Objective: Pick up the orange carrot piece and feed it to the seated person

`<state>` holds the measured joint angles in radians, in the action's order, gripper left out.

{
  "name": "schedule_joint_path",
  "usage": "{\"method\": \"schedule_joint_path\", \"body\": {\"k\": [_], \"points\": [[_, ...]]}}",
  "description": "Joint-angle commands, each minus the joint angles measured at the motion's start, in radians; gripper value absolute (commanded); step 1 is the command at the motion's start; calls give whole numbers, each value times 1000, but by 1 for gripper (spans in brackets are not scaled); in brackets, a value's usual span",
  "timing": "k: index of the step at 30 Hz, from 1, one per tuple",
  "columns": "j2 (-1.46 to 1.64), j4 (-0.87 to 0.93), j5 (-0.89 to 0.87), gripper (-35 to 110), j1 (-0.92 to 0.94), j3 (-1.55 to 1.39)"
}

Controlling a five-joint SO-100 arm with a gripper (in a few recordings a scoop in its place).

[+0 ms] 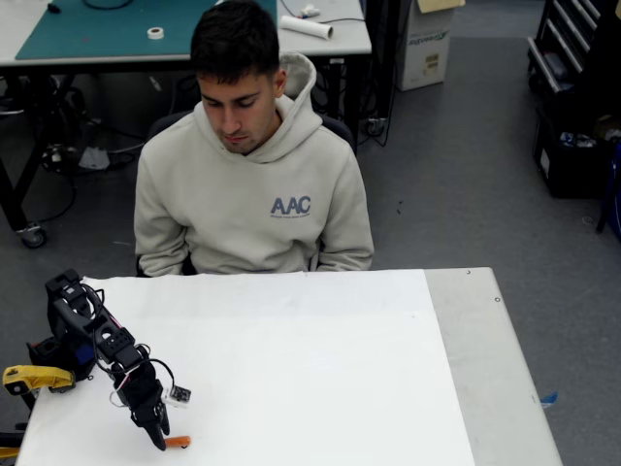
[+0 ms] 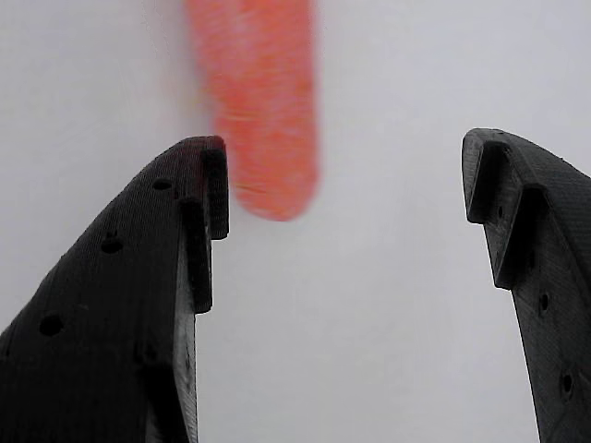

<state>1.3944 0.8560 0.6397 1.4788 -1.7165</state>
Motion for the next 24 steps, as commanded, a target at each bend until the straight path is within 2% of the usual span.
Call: {"method": "schedule_joint_path", "body": {"k": [1,14,17,22,24], "points": [[-6,-11,21,20,11,71],[-43,-11,21,19,11,71],[-43,-11,21,14,11,71],[-43,-11,15,-4,11,71],[-43,-11,11,-3,14,71]]}}
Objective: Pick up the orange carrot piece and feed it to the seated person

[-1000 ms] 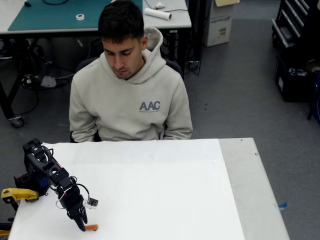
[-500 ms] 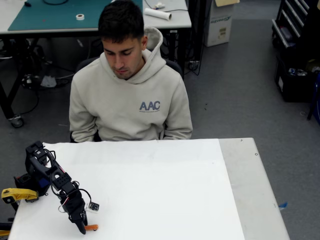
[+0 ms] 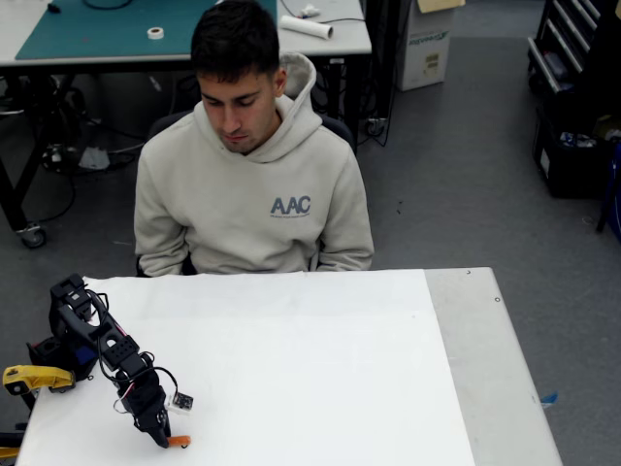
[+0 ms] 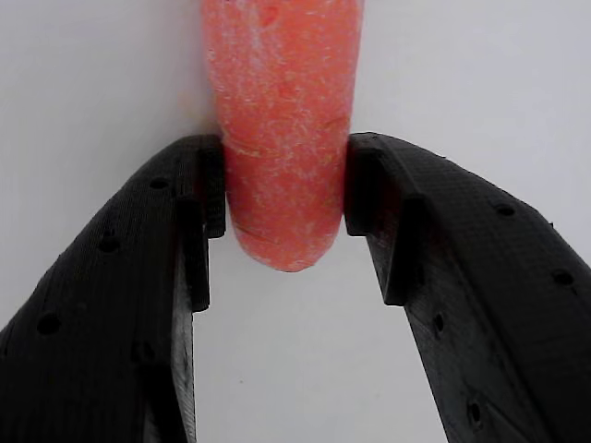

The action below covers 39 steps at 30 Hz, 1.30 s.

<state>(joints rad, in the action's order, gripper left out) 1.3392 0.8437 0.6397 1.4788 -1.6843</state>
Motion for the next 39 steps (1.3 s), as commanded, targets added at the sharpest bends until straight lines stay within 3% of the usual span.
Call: {"method": "schedule_joint_path", "body": {"k": [1,10,20,32,39], "points": [[12,2,11,-2,15,38],[26,2,23,-2,8,67],[26,2,44,-2,-143,454],[26,17,492,-2,-465,859],[23,17,664,-2,-689,1000]]}}
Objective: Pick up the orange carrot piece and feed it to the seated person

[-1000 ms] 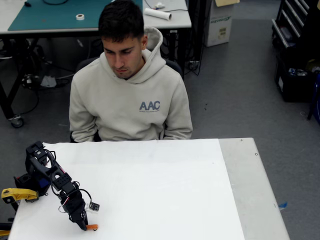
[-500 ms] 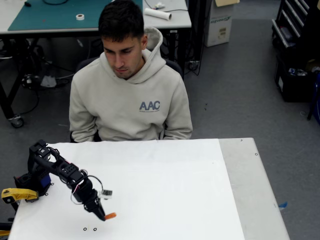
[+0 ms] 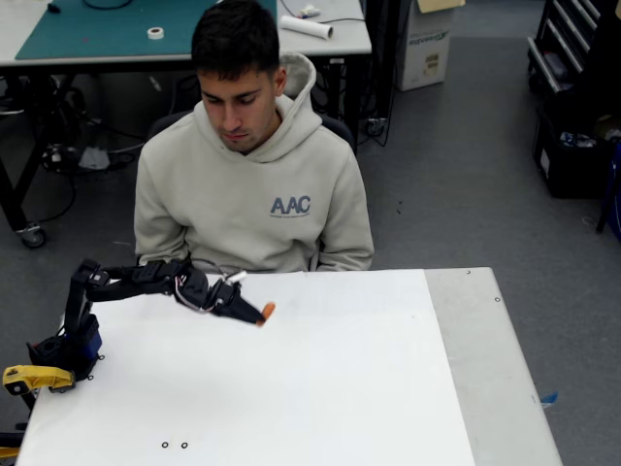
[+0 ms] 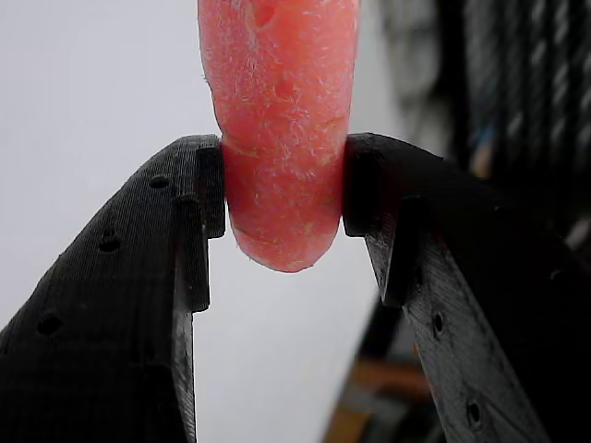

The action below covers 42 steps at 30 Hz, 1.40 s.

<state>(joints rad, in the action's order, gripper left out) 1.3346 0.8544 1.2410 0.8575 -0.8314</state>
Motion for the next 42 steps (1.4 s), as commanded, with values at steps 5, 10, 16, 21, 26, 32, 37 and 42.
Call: {"method": "schedule_joint_path", "body": {"k": [5,10,16,21,26,32,37,42], "points": [[11,-8,152,-2,-256,267],[-54,-8,241,-2,-414,394],[-239,-8,270,-2,-535,657],[-402,-8,270,-2,-627,913],[-534,-8,270,-2,-698,1146],[-543,-9,270,-2,-721,1166],[-537,-9,270,-2,-721,1166],[-535,-9,268,-2,-727,1166]]}}
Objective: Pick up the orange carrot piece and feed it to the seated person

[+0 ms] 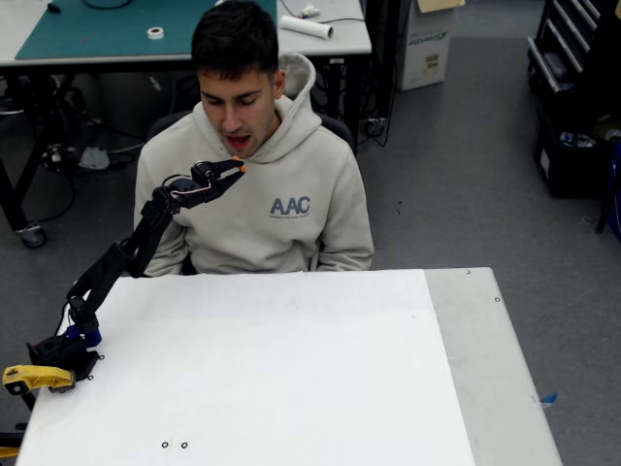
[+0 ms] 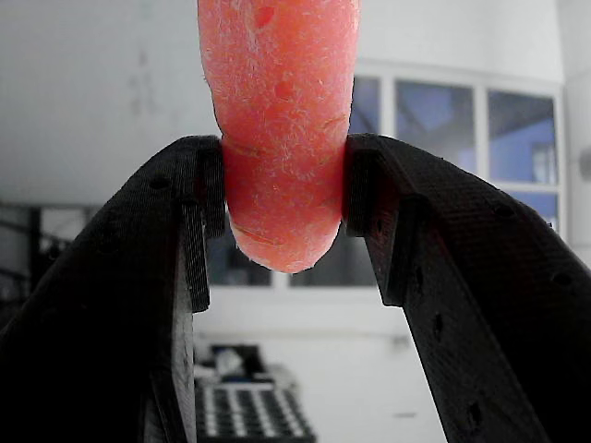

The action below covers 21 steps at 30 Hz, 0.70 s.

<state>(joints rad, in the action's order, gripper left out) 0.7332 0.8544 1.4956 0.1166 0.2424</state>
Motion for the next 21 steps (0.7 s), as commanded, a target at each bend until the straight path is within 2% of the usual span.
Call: {"method": "schedule_joint_path", "body": {"k": [1,7,13,21], "points": [[66,-9,14,-2,12,92],[112,-9,2,-3,11,92],[161,-9,-161,-2,14,91],[161,-9,-167,-2,9,91]]}}
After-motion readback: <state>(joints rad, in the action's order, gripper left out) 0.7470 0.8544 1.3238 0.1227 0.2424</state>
